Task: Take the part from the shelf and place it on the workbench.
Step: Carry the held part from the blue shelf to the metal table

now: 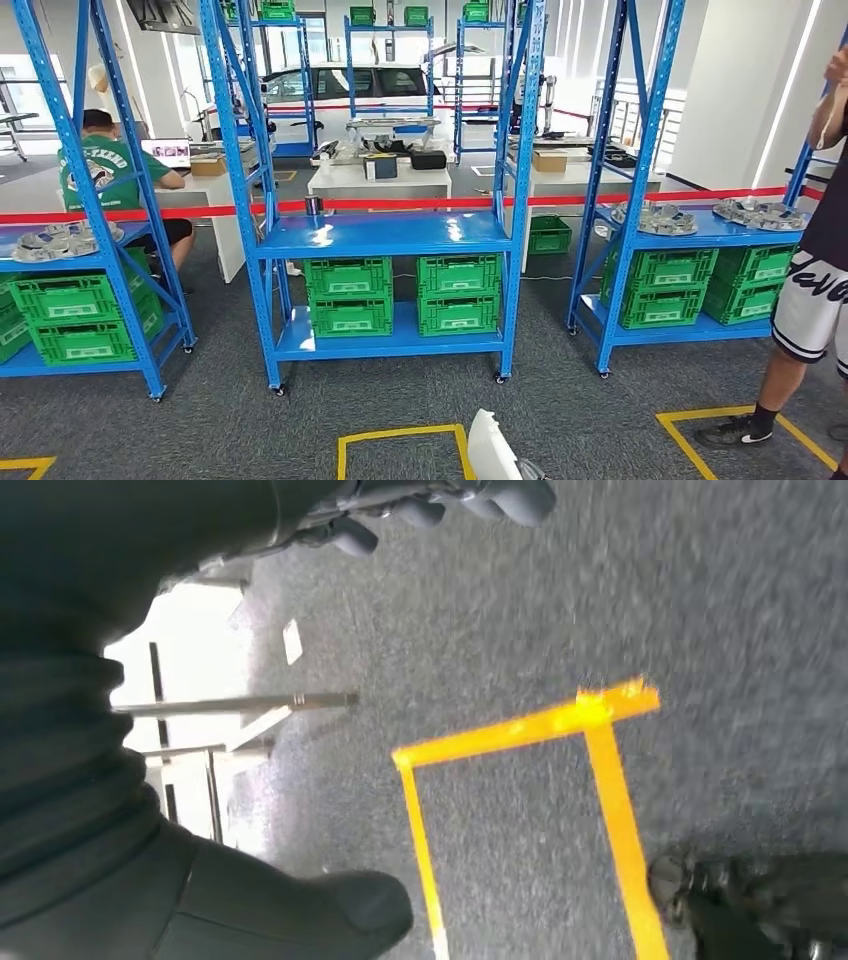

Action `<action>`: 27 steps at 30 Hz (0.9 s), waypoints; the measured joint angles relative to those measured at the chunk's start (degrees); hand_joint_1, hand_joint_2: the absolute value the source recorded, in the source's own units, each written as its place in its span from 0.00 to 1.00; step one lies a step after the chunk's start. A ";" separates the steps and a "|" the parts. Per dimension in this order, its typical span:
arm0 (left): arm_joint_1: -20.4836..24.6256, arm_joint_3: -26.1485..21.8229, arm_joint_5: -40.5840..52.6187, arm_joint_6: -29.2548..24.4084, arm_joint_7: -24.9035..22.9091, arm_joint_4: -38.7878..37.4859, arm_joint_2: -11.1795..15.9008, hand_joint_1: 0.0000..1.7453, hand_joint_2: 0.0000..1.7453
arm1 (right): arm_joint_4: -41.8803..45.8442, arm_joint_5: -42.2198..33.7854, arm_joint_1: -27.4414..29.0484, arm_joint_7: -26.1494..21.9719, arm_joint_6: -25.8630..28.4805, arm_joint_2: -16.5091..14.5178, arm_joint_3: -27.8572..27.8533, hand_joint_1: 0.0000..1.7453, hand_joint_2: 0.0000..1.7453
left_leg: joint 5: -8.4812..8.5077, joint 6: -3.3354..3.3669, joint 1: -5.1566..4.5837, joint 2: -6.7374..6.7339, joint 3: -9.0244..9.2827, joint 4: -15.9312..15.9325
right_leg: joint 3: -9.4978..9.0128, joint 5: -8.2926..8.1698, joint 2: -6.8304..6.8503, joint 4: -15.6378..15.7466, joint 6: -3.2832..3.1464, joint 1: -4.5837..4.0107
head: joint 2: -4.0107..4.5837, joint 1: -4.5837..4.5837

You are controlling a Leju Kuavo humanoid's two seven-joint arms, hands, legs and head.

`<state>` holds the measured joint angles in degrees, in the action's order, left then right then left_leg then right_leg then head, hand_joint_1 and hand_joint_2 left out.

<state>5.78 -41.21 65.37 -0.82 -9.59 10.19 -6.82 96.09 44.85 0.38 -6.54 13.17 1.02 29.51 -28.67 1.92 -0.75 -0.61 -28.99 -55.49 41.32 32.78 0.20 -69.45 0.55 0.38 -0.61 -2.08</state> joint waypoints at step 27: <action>-0.46 -0.54 0.21 0.35 2.97 -0.02 -0.15 0.00 1.00 | -0.14 -2.98 -0.09 -0.28 -1.51 -0.47 -0.21 1.00 1.00 | -0.08 -1.51 0.77 2.50 -0.64 -1.39 | -7.95 -4.66 -4.53 10.36 -0.21 -0.03 | -0.01 0.24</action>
<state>5.32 -41.74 65.58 -0.47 -6.62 10.17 -6.97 95.96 41.87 0.30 -6.81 11.65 0.55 29.30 -28.75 0.41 0.02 1.89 -29.63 -56.87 33.37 28.12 -4.33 -59.08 0.34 0.35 -0.61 -1.84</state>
